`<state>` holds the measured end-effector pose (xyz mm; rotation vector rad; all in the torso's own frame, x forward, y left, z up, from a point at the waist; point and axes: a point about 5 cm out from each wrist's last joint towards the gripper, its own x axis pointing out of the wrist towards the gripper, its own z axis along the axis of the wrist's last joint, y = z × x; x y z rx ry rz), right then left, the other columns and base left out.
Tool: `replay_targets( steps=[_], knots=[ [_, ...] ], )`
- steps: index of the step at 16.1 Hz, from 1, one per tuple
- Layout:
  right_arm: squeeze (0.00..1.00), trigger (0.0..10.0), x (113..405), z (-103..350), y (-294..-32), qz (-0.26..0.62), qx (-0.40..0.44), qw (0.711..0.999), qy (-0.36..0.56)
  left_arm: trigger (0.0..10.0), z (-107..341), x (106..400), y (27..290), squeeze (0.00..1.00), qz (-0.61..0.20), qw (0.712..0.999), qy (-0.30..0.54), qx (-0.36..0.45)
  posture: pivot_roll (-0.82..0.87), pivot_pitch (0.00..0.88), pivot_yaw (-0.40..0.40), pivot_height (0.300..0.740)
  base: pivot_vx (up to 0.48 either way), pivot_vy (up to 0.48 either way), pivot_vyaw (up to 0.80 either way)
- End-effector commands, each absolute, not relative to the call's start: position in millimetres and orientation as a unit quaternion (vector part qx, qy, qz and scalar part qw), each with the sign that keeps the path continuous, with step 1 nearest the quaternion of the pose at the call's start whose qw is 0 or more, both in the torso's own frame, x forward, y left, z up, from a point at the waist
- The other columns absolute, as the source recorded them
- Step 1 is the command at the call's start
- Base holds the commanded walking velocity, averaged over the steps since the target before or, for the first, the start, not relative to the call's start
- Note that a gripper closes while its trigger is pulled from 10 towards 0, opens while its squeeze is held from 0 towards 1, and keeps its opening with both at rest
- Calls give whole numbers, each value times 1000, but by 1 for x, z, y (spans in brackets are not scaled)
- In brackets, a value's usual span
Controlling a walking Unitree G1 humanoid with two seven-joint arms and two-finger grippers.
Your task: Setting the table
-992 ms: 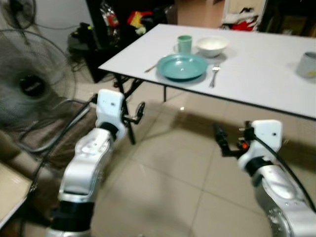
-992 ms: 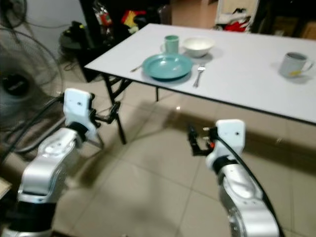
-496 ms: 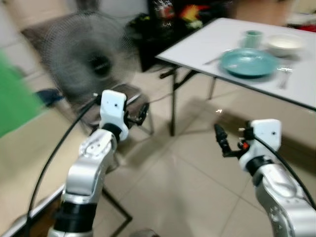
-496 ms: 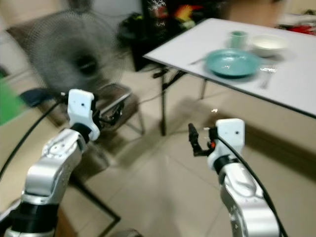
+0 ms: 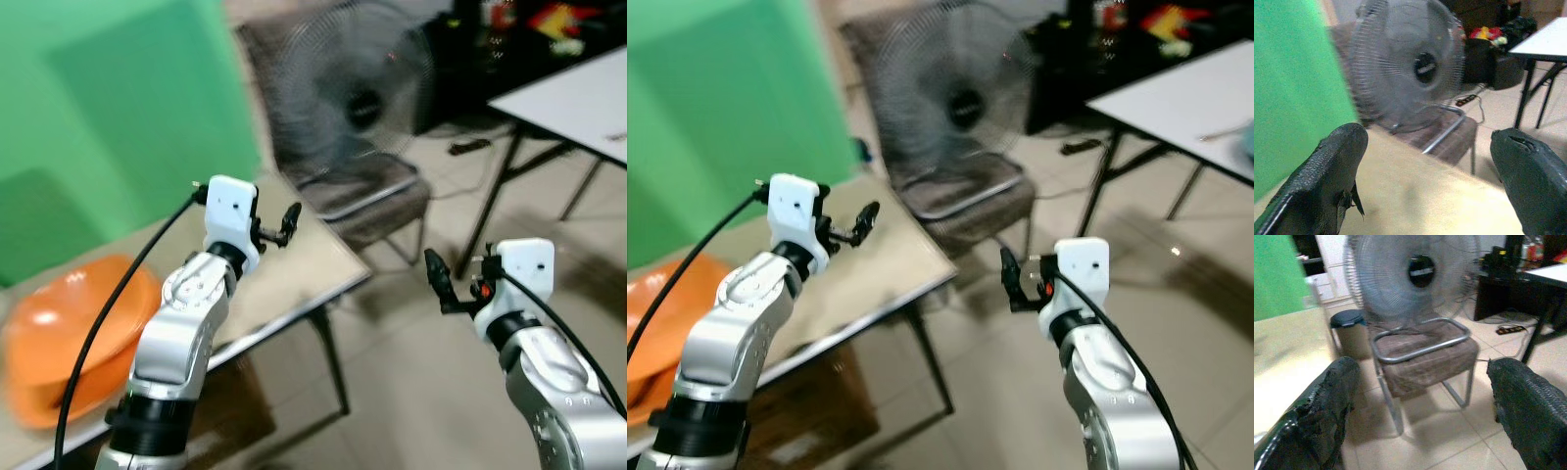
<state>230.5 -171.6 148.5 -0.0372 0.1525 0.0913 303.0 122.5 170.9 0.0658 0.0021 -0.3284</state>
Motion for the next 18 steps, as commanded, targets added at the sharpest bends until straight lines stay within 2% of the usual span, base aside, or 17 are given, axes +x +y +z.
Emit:
replay_targets(
  steps=[1, 10, 11, 16, 17, 18],
  knots=[
    [1000, 10000, 233, 155, -164, 59, -15, 996, 58, 10000, 178, 303, 132, 0, -151, 987, -20, 43, -64, 0, 109, 740, 0, 0, 800],
    [1000, 10000, 235, 156, -163, 73, -18, 996, 54, 10000, 180, 303, 134, 0, -139, 988, -33, 54, -53, 0, 88, 740, 0, -480, 800],
    [1000, 10000, 236, 156, -163, 77, -19, 995, 54, 10000, 179, 302, 135, 0, -134, 989, -35, 55, -46, 0, 80, 740, 0, 0, 800],
    [984, 10000, 247, 153, -152, 114, 5, 992, 60, 10000, 176, 294, 153, 0, -87, 994, -29, 58, 10, 0, 23, 740, 0, 0, 0],
    [831, 10000, 248, 152, -150, 118, 8, 991, 62, 10000, 176, 292, 154, 0, -87, 994, -27, 61, 21, 0, 24, 740, 0, 0, 0],
    [129, 10000, 250, 150, -146, 124, 12, 990, 65, 10000, 174, 289, 155, 0, -98, 993, -21, 66, 33, 0, 29, 740, 0, 0, 0]
  ],
)
